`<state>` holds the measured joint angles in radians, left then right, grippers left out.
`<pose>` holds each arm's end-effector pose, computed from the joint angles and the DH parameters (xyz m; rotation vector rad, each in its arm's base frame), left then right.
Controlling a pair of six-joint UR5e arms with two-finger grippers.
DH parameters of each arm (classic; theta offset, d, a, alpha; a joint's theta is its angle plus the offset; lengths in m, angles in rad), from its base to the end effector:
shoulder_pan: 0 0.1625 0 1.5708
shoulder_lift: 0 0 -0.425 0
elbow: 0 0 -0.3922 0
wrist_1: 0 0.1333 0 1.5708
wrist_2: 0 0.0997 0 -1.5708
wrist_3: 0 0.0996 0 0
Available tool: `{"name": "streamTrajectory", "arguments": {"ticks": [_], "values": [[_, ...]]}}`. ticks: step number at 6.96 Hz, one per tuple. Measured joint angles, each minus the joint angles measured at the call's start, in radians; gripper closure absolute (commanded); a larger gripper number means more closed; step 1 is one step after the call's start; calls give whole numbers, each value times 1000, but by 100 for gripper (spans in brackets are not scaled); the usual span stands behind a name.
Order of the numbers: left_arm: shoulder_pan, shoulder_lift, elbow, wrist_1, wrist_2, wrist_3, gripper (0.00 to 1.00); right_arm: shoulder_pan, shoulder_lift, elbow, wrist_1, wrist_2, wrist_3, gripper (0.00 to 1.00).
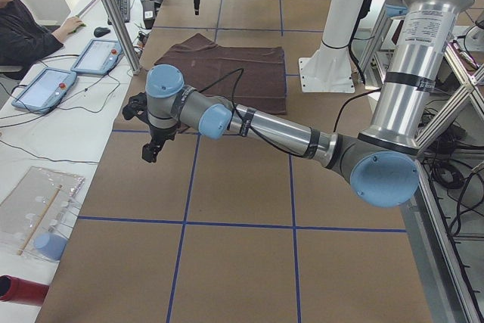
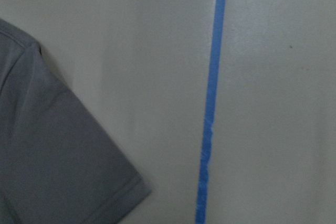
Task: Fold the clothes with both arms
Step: 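Move the right gripper toward the sleeve nearest it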
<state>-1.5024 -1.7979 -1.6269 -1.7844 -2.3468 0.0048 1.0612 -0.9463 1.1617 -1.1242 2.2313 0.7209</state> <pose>-0.0228 -0.5967 0.4820 0.4477 0.7753 0.2609 -0.3071 -0.6974 0.4242 0.1532 -0.8852 -0.0216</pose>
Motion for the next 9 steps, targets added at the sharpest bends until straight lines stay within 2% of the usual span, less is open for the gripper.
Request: {"name": "streamTrajectory", "arguments": {"ticks": [2, 4, 6, 7, 9], "values": [[1, 0, 34, -56, 0, -25, 0, -60, 77, -107, 20, -60, 46, 1], [1, 0, 43, -69, 0, -27, 0, -102, 93, -141, 20, -107, 59, 5], [1, 0, 44, -70, 0, -27, 0, -115, 95, -159, 18, -112, 65, 12], [1, 0, 44, -70, 0, -27, 0, -118, 95, -165, 17, -112, 66, 22], [-1, 0, 43, -70, 0, -27, 0, -121, 98, -170, 17, -110, 66, 77]]}}
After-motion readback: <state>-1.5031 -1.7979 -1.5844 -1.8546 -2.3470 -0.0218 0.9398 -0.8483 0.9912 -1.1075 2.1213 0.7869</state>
